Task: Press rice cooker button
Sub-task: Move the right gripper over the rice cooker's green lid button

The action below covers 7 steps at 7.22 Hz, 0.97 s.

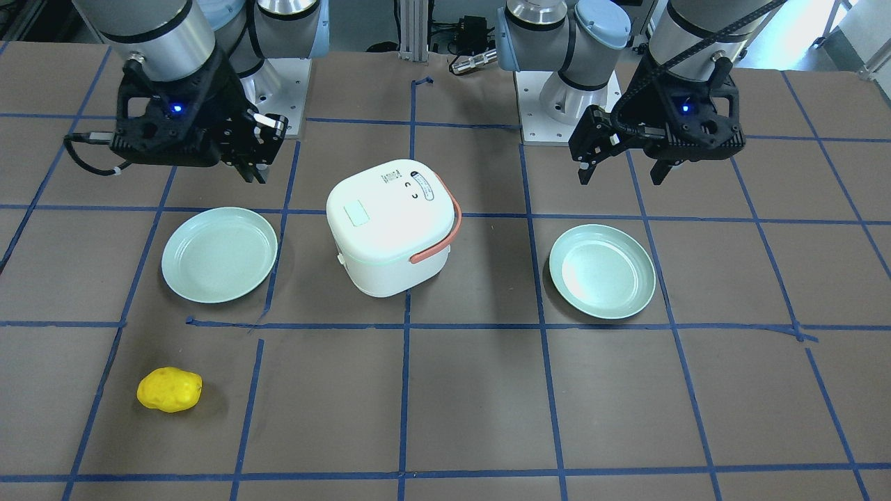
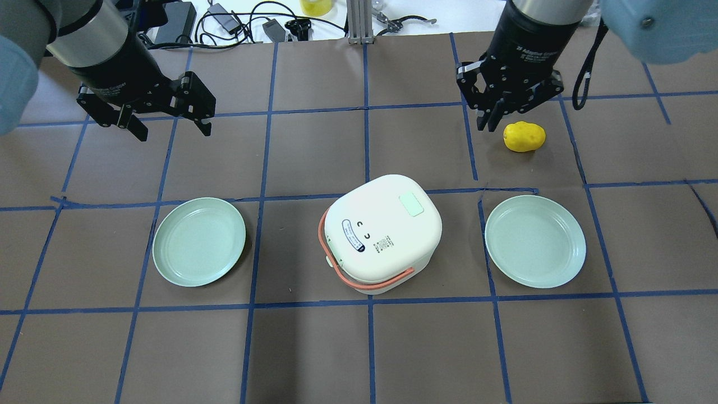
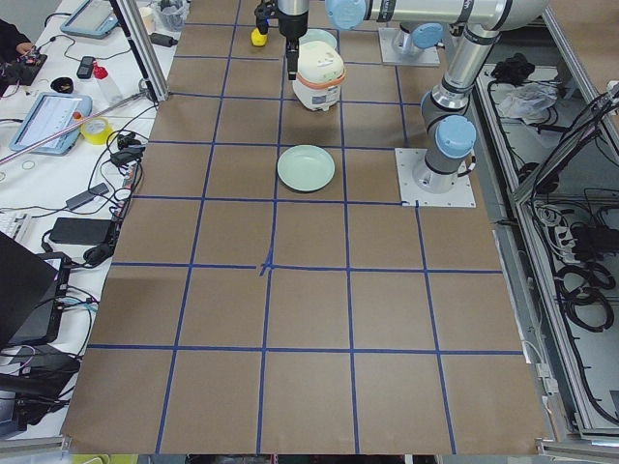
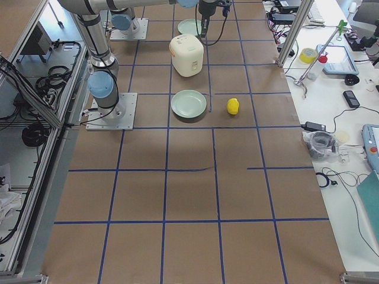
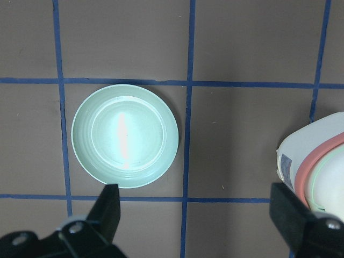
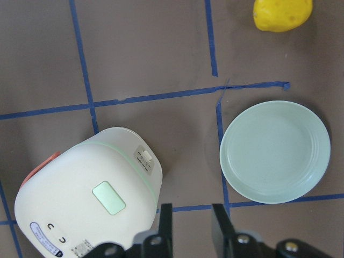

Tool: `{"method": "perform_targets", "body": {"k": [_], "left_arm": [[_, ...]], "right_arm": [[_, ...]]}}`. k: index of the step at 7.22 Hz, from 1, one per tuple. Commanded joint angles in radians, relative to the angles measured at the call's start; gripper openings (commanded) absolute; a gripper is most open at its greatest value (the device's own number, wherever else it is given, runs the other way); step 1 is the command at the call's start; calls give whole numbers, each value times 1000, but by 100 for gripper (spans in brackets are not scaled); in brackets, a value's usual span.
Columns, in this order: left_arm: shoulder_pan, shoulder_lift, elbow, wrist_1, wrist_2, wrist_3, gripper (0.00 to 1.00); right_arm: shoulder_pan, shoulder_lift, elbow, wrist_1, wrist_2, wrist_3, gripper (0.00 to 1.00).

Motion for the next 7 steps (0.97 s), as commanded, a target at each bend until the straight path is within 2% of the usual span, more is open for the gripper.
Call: {"method": "perform_targets", "body": {"k": [1, 4, 7], "left_arm": [[0, 0, 0, 0, 0, -2, 100], [0, 0, 0, 0, 0, 0, 100], [0, 0, 0, 0, 0, 0, 100]], "right_arm": [[75, 24, 48, -25, 13, 9, 0], [156, 49, 143, -118, 11, 21, 0], [167, 51, 223, -186, 11, 17, 0]]}}
